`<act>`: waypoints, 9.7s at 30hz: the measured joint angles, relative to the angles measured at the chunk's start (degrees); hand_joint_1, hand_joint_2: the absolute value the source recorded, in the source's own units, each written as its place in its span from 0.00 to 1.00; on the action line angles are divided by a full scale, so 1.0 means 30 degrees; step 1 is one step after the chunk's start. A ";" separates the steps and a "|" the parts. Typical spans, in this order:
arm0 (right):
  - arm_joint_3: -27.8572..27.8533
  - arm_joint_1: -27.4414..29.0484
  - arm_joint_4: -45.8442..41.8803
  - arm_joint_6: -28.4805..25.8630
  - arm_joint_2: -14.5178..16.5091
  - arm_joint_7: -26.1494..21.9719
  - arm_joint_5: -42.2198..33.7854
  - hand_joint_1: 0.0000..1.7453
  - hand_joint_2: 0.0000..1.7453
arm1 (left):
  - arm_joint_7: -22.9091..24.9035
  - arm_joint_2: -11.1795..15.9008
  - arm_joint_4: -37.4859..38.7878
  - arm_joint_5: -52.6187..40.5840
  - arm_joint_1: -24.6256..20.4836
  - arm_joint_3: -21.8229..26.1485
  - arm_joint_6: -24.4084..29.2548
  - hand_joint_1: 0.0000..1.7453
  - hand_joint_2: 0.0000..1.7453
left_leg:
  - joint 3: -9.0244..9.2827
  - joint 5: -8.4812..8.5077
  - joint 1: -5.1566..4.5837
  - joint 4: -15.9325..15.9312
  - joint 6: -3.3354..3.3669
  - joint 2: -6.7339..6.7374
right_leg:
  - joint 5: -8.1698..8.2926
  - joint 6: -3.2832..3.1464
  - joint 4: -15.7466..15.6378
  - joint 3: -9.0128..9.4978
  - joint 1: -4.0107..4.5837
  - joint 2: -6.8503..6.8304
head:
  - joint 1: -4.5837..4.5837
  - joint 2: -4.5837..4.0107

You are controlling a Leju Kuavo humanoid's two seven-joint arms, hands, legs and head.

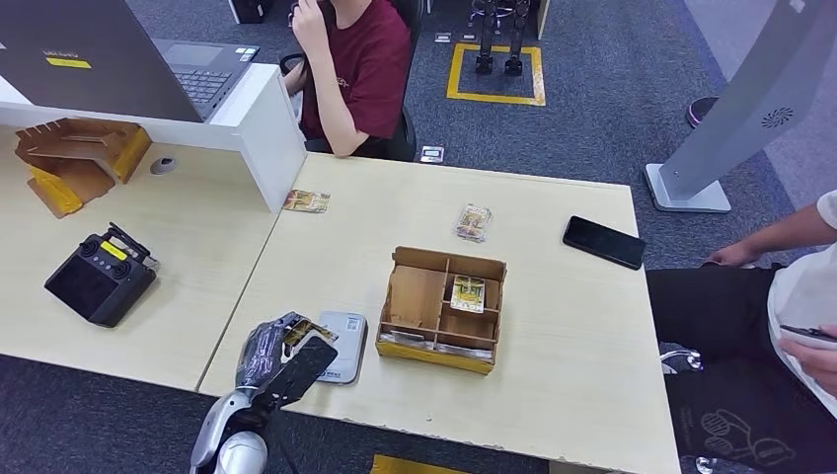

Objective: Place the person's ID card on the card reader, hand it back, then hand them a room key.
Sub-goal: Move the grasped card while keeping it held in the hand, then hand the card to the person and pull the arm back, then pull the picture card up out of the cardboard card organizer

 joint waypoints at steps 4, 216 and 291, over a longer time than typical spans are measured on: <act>-0.0025 -0.0012 0.0000 -0.0018 0.0000 0.0007 0.0096 0.00 1.00 | 0.0386 0.0191 0.0295 -0.0362 0.0001 -0.0238 -0.0003 1.00 1.00 | 0.0001 0.0000 0.0000 0.0000 0.0000 0.0000 | 0.0000 0.0000 0.0000 -0.0001 0.0000 0.0000 | 0.0000 0.0000; -0.2382 -0.0410 -0.0532 -0.0306 0.1020 -0.0789 0.5127 0.00 1.00 | 0.3238 0.2096 0.2881 -1.0941 -0.1962 -0.9834 0.6991 0.00 1.00 | -0.0004 -0.0012 -0.0001 0.0009 0.0013 0.0005 | -0.0004 0.0005 0.0005 -0.0008 0.0001 0.0017 | -0.0006 0.0000; -0.1282 -0.0530 -0.0557 -0.0173 0.1111 -0.0474 0.5127 0.00 1.00 | 0.1401 -0.0772 0.5992 -1.0941 -0.2450 -0.6650 0.7220 0.00 1.00 | -0.0005 -0.0012 -0.0002 0.0009 0.0013 0.0002 | -0.0003 0.0005 0.0004 -0.0007 0.0001 0.0012 | -0.0006 0.0000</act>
